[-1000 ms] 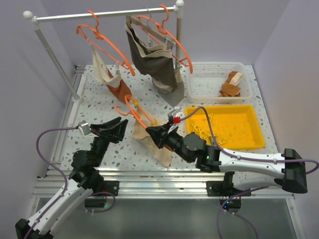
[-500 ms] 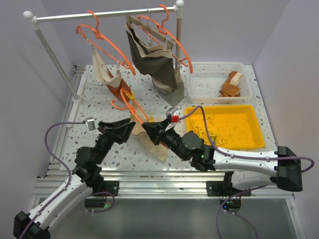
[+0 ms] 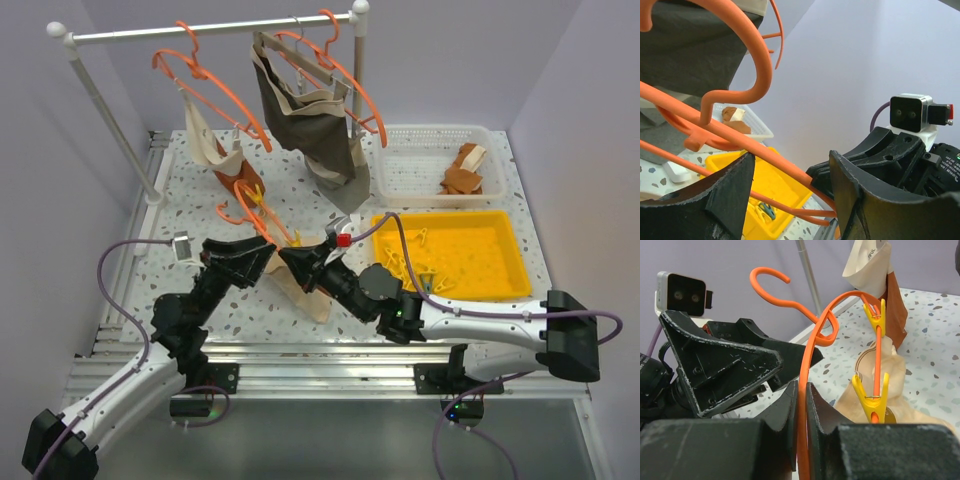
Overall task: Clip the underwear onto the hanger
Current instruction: Pick up the hanger at the center of the board.
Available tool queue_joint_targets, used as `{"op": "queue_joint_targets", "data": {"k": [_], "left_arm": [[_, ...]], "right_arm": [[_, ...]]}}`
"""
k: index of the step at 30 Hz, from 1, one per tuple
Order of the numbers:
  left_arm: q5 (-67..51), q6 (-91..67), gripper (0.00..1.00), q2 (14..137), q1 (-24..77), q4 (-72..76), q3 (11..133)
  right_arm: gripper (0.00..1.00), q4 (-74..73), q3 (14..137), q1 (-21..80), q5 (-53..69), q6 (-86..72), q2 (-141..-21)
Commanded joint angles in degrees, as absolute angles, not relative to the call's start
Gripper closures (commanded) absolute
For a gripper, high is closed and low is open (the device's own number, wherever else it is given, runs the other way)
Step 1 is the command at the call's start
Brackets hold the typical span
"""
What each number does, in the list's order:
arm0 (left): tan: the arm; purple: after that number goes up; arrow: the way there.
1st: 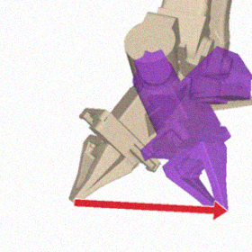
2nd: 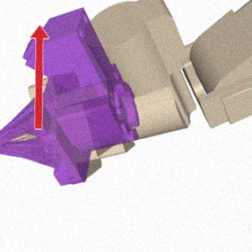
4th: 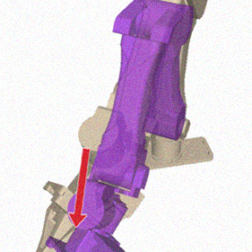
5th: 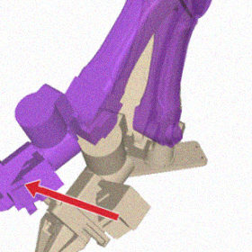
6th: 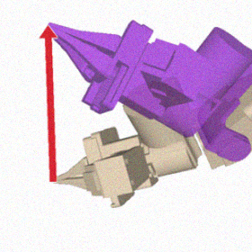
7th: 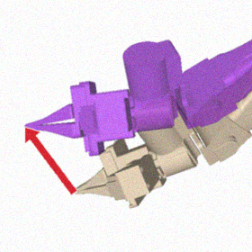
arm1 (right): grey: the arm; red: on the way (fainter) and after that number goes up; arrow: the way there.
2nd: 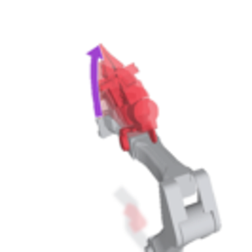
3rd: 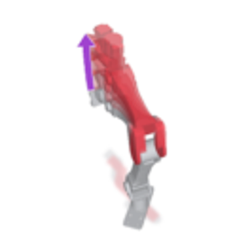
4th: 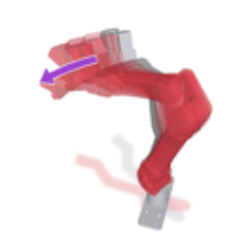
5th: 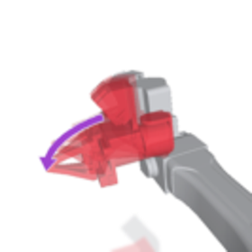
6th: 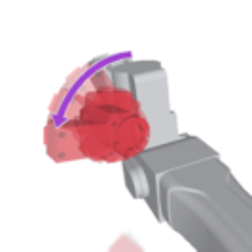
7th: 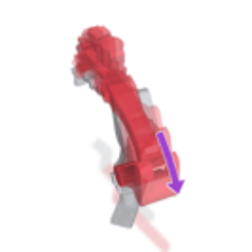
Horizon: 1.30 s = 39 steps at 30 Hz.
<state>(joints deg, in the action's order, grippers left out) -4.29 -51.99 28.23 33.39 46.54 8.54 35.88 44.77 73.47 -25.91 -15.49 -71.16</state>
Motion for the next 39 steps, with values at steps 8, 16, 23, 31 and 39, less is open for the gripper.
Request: {"op": "queue_joint_targets", "data": {"k": [8,16,23,31,39], "left_arm": [[-5.1,-52.3,0.51,31.1,34.3,54.1,9.7],[-4.6,-51.2,0.83,30.8,34.3,52.1,10.5],[-4.0,-51.2,0.96,31.3,34.4,51.8,11.0],[-2.7,-50.4,0.99,31.4,34.4,48.8,12.4],[-2.2,-50.5,0.99,30.6,34.4,49.2,12.0]], "right_arm": [[1.0,38.4,48.2,73.4,-21.5,-15.3,-72.4],[0.94,32.2,48.3,73.4,-20.7,-13.8,-72.2],[0.65,29.5,48.1,73.5,-20.4,-10.5,-71.3],[0.48,24.1,49.2,74.7,-21.7,-4.6,-70.7],[0.46,25.0,47.5,75.0,-23.5,-4.1,-72.8]]}}
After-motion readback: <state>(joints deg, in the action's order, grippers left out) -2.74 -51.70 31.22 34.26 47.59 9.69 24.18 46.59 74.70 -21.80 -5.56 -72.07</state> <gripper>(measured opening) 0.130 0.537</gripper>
